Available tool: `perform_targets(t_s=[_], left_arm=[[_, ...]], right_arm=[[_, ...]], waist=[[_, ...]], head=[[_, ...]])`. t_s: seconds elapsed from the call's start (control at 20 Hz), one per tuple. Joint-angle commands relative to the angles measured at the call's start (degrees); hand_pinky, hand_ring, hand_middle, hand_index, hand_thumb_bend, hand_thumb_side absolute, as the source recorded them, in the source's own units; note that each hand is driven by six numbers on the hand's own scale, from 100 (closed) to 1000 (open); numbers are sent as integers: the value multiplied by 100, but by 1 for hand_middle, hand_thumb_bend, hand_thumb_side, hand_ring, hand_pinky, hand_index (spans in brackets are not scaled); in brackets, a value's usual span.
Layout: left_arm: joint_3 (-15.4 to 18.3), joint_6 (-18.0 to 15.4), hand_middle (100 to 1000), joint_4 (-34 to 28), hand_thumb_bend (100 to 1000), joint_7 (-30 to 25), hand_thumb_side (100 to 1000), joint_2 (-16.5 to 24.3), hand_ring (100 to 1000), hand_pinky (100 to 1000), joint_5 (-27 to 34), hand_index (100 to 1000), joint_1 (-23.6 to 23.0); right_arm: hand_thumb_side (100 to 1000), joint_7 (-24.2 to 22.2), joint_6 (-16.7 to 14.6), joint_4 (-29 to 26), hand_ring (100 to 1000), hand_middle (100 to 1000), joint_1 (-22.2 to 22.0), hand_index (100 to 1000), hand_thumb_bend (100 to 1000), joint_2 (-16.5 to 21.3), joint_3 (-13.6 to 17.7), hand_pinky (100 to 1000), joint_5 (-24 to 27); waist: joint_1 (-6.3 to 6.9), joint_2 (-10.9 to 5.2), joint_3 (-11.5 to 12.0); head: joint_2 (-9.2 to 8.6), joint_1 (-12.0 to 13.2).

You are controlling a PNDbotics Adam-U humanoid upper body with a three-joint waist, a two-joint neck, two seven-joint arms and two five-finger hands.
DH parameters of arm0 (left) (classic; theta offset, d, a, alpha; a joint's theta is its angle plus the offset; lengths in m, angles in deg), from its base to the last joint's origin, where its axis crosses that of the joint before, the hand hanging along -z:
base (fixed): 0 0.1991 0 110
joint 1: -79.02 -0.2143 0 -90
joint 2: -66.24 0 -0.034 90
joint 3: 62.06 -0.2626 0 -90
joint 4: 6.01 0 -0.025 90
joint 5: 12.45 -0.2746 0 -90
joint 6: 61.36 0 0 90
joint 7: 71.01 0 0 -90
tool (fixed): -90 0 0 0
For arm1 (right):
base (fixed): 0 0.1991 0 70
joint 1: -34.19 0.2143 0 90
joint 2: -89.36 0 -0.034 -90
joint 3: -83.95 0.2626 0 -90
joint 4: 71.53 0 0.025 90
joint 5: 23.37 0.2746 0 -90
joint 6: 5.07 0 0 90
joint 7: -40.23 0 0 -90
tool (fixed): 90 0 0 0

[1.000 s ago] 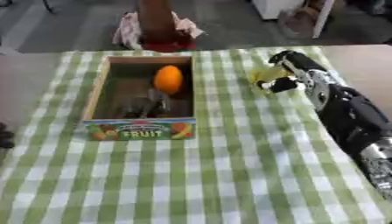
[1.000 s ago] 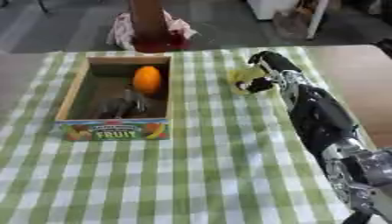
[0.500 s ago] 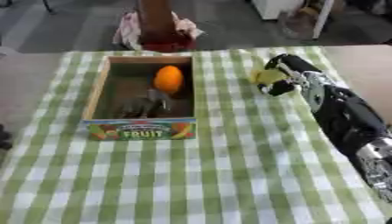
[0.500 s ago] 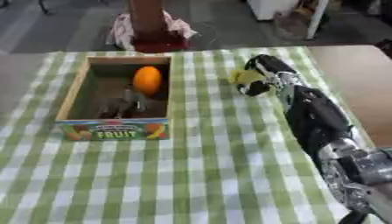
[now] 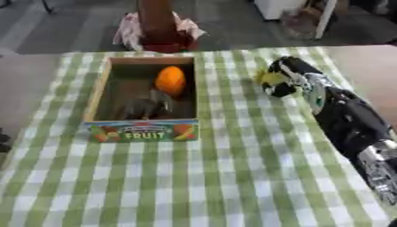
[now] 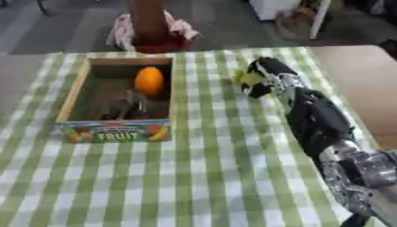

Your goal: Pick up objects on the table and place them in the box.

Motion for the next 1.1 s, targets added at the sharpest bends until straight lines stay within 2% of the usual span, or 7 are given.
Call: perform_targets(t_s=[0.05,0.3,0.35,0.4,0.65,0.85,1.1], left_arm=[[59,-5,556,-79,100,18,846,125,594,568,6,735,40],[59,-5,556,-77,100,18,845,126,594,568,6,735,32],[59,-5,556,-77,100,19,845,127,594,568,6,735,29],[59,-5,556,-76,100,18,845,129,594,568,7,735,26],[50,-4,556,-75,100,11,845,136,594,568,12,735,20],[36,-3,556,-73,100,-1,844,137,594,568,19,735,15],[13,-3,556,-73,100,-22,843,126,595,568,35,735,21]], right_arm=[[168,-25,-80,-165,266,443,61,546,100,78,-2,119,124],[163,-249,-346,-695,256,433,105,540,100,40,-10,105,450],[237,-314,-399,-830,254,432,122,539,100,29,-11,105,542],[160,-382,-463,-975,253,430,152,538,100,9,-22,105,642],[150,-698,-680,-1663,249,428,317,539,100,-171,-228,107,1145],[147,-919,-876,-2056,252,431,528,541,100,-452,-479,110,1426],[149,-1152,-1139,-2162,259,439,754,552,100,-979,-733,118,1452]], waist=[[20,-64,-15],[22,-78,-35],[22,-83,-37],[20,-89,-39],[17,-115,-37],[26,-136,-17],[56,-159,22]], head=[[27,-12],[41,-20],[44,-23],[49,-26],[63,-45],[69,-82],[74,-147]])
